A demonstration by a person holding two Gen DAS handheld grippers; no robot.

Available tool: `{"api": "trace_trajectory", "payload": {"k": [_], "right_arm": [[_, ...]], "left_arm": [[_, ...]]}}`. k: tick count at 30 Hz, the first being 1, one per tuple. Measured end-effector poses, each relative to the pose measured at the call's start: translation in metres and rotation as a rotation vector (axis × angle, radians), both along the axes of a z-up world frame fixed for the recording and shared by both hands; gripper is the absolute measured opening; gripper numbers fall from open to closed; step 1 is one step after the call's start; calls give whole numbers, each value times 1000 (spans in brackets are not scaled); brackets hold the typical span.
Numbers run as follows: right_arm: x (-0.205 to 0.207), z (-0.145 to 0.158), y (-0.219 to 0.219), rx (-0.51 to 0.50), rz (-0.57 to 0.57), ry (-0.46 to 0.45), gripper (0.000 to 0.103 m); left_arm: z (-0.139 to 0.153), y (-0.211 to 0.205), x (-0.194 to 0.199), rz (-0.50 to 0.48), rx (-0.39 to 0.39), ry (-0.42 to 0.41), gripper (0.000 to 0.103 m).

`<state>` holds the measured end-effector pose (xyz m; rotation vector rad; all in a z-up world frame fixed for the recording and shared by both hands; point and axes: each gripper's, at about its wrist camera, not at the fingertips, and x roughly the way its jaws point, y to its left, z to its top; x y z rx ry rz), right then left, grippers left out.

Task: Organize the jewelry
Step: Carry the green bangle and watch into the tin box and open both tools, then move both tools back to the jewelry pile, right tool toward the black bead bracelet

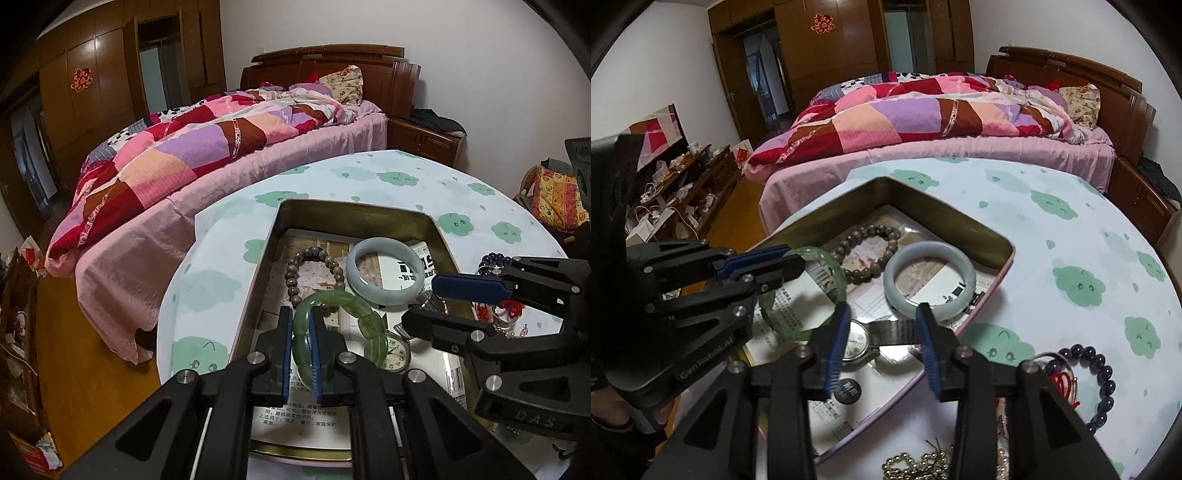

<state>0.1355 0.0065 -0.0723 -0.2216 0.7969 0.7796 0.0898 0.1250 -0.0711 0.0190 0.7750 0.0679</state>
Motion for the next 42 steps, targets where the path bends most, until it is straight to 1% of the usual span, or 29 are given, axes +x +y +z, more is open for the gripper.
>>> {"api": "trace_trajectory", "payload": {"k": [4, 8, 9, 10, 11, 12, 13, 14, 16, 17, 22, 25, 29, 32, 35, 38, 42], "right_arm": [[-2, 1, 1, 2, 9, -4, 51], [-3, 1, 1, 4, 8, -11, 55], [-3, 2, 1, 6, 7, -12, 56], [-3, 2, 0, 11, 6, -13, 59], [-3, 3, -1, 11, 4, -17, 59], [-3, 4, -1, 11, 1, -20, 59], [-3, 5, -2, 14, -2, -21, 60], [-3, 5, -4, 18, -3, -22, 61], [-4, 8, -7, 22, -10, -31, 66], [-4, 9, -9, 22, -14, -36, 67], [-2, 17, -23, 34, -33, -53, 67], [1, 21, -42, 42, -60, -58, 68], [7, 23, -79, 50, -145, -52, 68], [6, 23, -100, 33, -185, -65, 68], [4, 17, -125, 27, -231, -57, 68], [-2, 9, -142, 13, -250, -46, 68], [-8, -4, -158, -22, -266, -38, 68]], "left_arm": [[4, -3, -2, -9, 8, -9, 11], [6, -5, -2, -13, 17, -11, 13], [7, -6, -2, -12, 21, -12, 17], [8, -6, -3, -8, 26, -15, 24], [9, -6, -3, 7, 34, -19, 29], [9, -5, -3, 16, 38, -20, 40], [10, -4, -3, 22, 35, -25, 46], [12, -2, -5, 18, 21, -34, 48], [15, -3, -6, 22, 28, -47, 57], [17, -4, -7, 20, 30, -54, 58], [22, -11, -9, 9, 35, -66, 59], [28, -16, -13, 1, 31, -81, 58], [34, -27, -19, -27, 27, -105, 58], [36, -41, -24, -59, 35, -114, 58], [37, -60, -28, -102, 33, -114, 58], [35, -82, -33, -148, 40, -103, 58], [32, -107, -38, -185, 37, -94, 58]]}}
